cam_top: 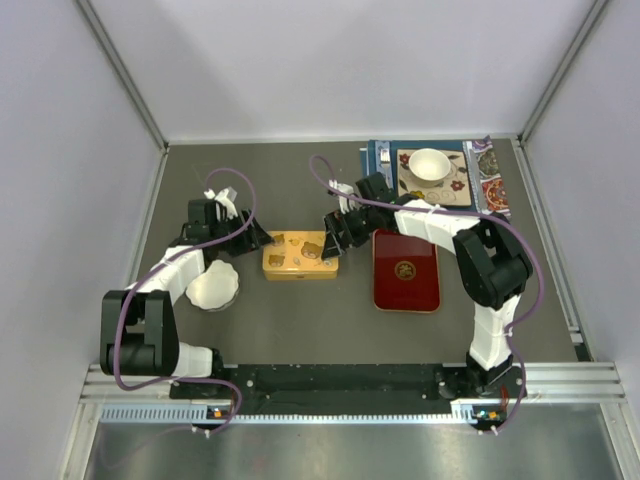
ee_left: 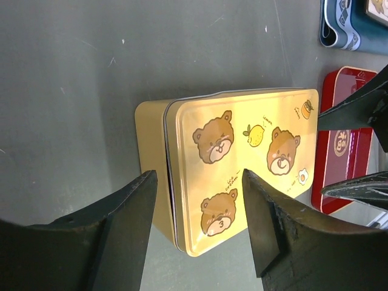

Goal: Pack the cookies

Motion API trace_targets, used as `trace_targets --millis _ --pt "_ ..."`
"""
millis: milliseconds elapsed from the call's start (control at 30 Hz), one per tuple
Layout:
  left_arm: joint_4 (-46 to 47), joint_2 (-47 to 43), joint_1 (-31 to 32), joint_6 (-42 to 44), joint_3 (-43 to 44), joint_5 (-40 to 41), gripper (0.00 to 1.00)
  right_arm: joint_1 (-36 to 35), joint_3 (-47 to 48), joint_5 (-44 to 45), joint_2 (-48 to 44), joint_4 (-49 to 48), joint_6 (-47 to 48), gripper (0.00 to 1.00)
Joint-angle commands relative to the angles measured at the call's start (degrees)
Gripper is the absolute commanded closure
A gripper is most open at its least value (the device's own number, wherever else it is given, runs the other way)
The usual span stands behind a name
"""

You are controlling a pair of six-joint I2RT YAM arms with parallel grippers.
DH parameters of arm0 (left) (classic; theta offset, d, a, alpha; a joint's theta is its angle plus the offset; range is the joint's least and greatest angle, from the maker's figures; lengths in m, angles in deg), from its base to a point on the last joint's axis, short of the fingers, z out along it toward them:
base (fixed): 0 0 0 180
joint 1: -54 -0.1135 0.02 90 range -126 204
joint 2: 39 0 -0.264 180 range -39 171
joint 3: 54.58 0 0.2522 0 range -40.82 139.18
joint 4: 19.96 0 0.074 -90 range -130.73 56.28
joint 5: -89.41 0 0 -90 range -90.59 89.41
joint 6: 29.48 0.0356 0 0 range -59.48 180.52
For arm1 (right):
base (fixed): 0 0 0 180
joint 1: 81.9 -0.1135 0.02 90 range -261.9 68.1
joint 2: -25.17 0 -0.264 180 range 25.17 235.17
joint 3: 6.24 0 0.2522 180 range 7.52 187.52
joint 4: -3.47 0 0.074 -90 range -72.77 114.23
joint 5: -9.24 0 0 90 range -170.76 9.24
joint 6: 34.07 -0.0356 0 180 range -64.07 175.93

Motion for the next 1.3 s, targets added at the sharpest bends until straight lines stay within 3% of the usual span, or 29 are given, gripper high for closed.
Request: trace_targets --millis 0,500,1267 --pt "0.62 0.54 -0.18 1.31 -0.07 0.58 0.36 -0.72 3.05 -0.12 -0.22 -0.44 1.10 0.14" --pt "0.35 6.51 -0.18 1.67 1.60 -3.63 0.36 -1.07 3.22 0.23 0.39 -0.36 1.10 0.14" --pt "0.26 8.27 -2.55 0.70 1.07 -4.34 0.40 -2.91 4.80 0.76 1.36 0.52 1.27 0.14"
